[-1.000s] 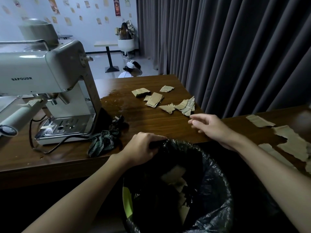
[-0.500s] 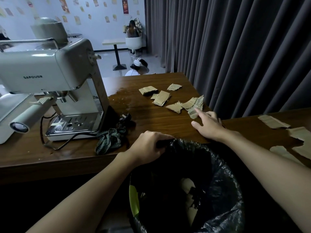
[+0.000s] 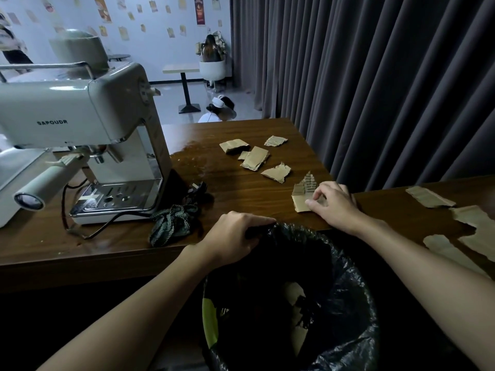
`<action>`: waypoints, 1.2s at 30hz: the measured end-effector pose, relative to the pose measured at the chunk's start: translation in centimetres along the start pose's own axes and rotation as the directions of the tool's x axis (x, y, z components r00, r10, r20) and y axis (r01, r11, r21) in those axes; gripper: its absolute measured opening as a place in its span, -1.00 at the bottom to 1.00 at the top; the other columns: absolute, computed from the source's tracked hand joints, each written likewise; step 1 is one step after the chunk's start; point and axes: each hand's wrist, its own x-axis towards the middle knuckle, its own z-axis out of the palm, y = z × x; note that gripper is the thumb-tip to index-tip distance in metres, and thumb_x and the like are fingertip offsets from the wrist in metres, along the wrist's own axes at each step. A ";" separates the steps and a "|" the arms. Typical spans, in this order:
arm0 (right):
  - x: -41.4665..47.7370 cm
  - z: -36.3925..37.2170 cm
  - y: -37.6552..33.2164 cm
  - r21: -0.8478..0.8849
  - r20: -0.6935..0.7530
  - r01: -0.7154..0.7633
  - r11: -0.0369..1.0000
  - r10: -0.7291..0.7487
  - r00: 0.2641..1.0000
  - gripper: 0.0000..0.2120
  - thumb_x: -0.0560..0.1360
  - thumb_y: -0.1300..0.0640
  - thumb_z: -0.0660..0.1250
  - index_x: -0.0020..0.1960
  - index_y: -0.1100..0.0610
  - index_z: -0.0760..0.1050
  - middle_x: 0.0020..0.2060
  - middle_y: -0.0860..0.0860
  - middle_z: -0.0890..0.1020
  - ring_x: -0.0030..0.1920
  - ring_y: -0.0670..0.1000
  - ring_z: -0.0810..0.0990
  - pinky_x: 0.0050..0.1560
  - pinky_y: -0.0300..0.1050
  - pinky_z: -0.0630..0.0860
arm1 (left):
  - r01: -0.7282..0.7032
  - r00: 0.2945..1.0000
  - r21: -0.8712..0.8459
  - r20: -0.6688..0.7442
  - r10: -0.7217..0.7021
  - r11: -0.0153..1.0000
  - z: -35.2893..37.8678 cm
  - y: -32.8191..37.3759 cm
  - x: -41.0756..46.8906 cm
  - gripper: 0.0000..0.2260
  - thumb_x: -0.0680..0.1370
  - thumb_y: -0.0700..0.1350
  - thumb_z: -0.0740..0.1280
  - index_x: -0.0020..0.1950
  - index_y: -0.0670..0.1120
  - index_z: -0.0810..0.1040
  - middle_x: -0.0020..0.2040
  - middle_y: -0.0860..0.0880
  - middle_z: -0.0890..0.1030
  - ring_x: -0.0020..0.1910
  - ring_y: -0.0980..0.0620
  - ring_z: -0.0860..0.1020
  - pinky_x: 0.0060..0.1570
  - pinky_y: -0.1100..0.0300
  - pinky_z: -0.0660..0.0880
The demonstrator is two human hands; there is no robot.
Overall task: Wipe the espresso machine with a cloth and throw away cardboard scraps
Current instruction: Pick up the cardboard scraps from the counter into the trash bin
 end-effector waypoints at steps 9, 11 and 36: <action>-0.1 -0.9 -0.5 0.317 -0.050 -0.056 0.947 0.075 0.996 -0.46 0.44 0.17 0.47 0.35 0.17 0.36 0.20 0.12 0.44 0.13 0.05 0.45 0.12 -0.14 0.37 | -0.017 1.000 0.008 -0.005 0.017 1.000 -0.1 0.0 0.0 -0.49 0.52 -0.21 0.37 0.42 0.17 0.48 0.34 0.16 0.56 0.35 0.15 0.51 0.34 0.09 0.48; -0.5 -1.3 -0.5 0.357 -0.082 -0.013 0.934 0.045 0.996 -0.83 0.51 0.23 0.38 0.08 0.27 0.54 -0.01 0.13 0.56 -0.02 0.18 0.56 -0.10 -0.11 0.42 | -0.019 1.000 -0.004 -0.006 0.019 1.000 -0.1 0.0 0.0 -0.50 0.52 -0.20 0.38 0.41 0.17 0.49 0.33 0.17 0.57 0.34 0.17 0.51 0.34 0.10 0.48; 2.8 1.7 -3.2 0.207 0.223 0.050 0.977 -0.097 0.970 -0.39 0.57 -0.18 0.22 0.54 -0.08 0.13 0.54 -0.05 0.18 0.53 0.03 0.13 0.51 0.14 0.07 | -0.025 1.000 -0.023 0.006 0.025 0.999 -0.2 0.0 0.0 -0.49 0.50 -0.24 0.36 0.40 0.14 0.51 0.33 0.14 0.58 0.33 0.17 0.51 0.34 0.17 0.46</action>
